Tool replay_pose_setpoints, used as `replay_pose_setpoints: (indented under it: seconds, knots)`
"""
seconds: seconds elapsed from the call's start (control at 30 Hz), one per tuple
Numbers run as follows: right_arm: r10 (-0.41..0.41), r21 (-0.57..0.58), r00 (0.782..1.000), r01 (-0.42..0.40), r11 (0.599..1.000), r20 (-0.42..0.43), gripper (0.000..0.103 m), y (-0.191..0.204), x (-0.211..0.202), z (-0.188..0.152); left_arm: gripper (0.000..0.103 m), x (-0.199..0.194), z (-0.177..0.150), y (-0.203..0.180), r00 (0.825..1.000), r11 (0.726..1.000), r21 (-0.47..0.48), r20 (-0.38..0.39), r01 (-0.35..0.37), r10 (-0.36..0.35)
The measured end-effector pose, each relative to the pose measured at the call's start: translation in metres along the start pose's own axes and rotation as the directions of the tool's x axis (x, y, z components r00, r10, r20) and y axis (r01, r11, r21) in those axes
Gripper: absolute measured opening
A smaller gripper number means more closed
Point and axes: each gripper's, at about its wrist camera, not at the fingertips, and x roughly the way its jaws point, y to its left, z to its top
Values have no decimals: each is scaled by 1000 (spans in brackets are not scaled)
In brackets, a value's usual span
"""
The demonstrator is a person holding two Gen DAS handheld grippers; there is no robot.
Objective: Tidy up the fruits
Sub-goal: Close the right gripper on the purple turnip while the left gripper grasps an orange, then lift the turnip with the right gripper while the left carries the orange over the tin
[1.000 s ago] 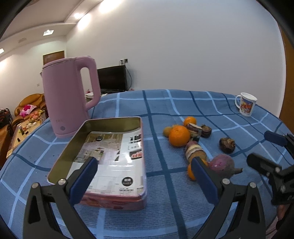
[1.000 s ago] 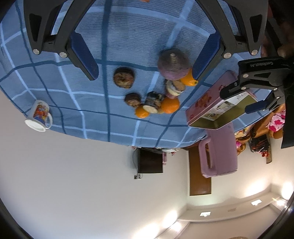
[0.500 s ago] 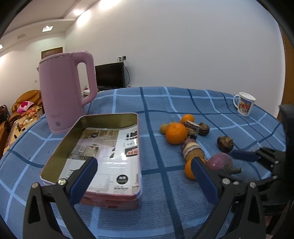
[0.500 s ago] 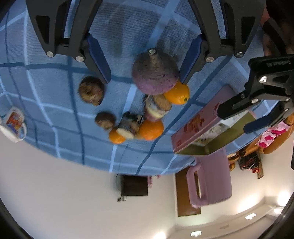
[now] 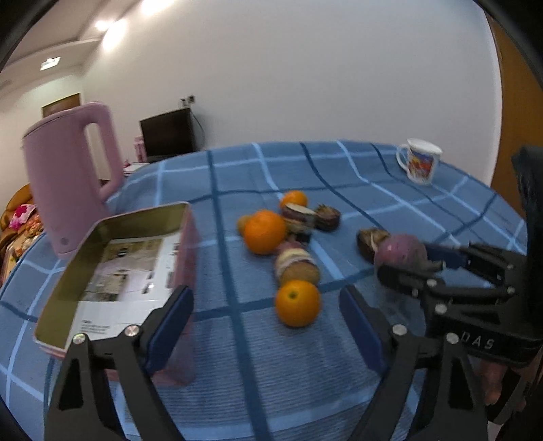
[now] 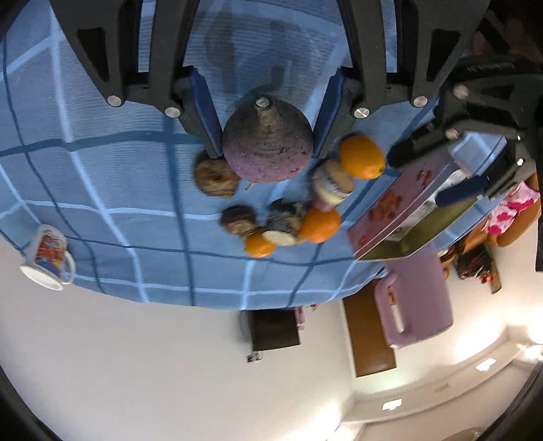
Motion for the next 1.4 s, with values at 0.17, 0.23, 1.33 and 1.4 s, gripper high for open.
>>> replay_pose_setpoints:
  seconds: [0.17,0.23,1.33,1.4]
  knots:
    - [4,26,1000,-4,1000,8,56,-10,-1,2,67,20,3,-7,994,998,-14,-86,64,-65]
    - [20,36,1000,-21,999,12,56,-13,-2,1,53,29,2,-7,988,996,-28,-124,84,-87]
    - [-45,-39,997,47,998,56,56,2,-10,0,37,11,-1,5,986,982,-97,-18,164,-166]
    - [-45,-42,997,47,998,63,56,3,-11,-1,37,7,-1,4,988,984,-86,0,156,-157]
